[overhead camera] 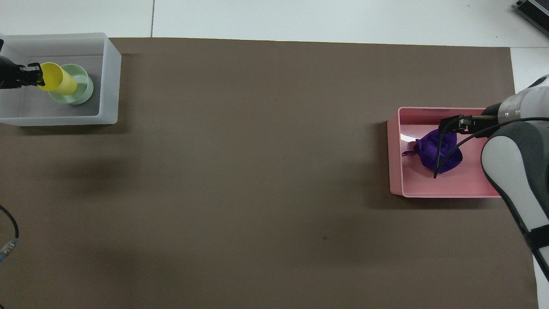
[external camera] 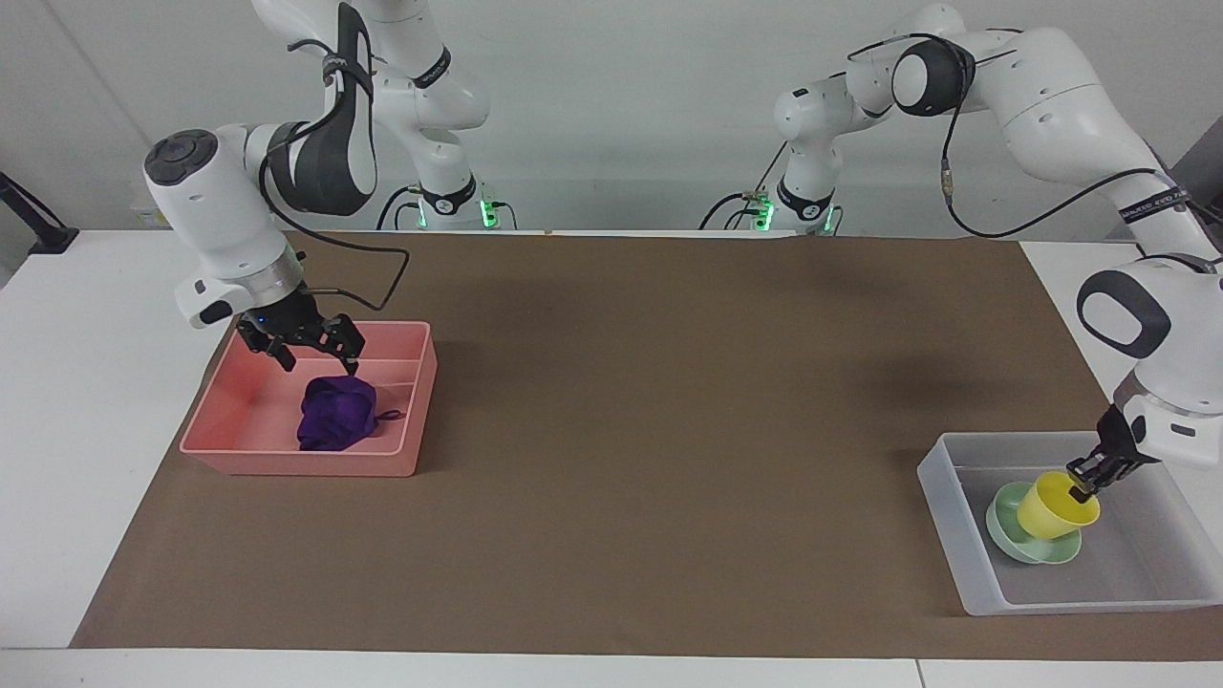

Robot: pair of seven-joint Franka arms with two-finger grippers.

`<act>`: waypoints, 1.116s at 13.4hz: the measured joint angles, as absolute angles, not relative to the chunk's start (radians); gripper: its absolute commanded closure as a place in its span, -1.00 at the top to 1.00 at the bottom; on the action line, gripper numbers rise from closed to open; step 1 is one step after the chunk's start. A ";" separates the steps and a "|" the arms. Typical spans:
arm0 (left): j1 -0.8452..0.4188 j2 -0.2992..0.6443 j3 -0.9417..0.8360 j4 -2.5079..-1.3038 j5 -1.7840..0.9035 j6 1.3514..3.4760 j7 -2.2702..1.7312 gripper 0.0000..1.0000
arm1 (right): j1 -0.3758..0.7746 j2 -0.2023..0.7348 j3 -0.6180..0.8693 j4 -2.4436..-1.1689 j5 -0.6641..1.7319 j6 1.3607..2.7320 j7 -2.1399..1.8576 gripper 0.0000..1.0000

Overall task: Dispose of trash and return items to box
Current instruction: 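Move the yellow cup into the white bin with the left gripper, then release the cup and cloth while both grippers withdraw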

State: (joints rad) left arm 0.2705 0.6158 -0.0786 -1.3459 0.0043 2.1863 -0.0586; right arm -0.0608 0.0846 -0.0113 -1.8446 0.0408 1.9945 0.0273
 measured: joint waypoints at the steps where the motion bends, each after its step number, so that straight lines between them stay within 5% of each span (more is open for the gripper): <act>1: 0.271 0.618 -0.079 -1.352 -0.003 2.189 -0.059 -1.00 | -0.046 0.074 -0.011 -1.831 0.034 1.964 0.056 1.00; 4: 0.270 0.618 -0.084 -1.377 -0.028 2.195 -0.059 -1.00 | 0.004 0.050 -0.008 -1.784 0.025 1.883 0.110 1.00; 5: 0.270 0.618 -0.086 -1.384 -0.030 2.197 -0.059 -0.70 | 0.011 0.047 -0.008 -1.753 0.022 1.843 0.114 1.00; 7: 0.270 0.618 -0.089 -1.387 -0.031 2.198 -0.059 0.75 | 0.011 0.042 -0.007 -1.681 0.020 1.759 0.115 1.00; 8: 0.270 0.617 -0.089 -1.387 -0.031 2.198 -0.059 0.99 | 0.010 0.039 -0.008 -1.648 0.020 1.718 0.115 1.00; 15: 0.263 0.543 -0.094 -1.398 -0.031 2.173 0.083 1.00 | 0.009 -0.035 -0.013 -1.550 0.015 1.530 0.105 1.00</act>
State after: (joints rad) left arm 0.2633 0.5431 -0.0941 -1.3985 -0.0308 2.1730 0.0827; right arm 0.0088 -0.0348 -0.0126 -1.5500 0.0146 1.5302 0.1048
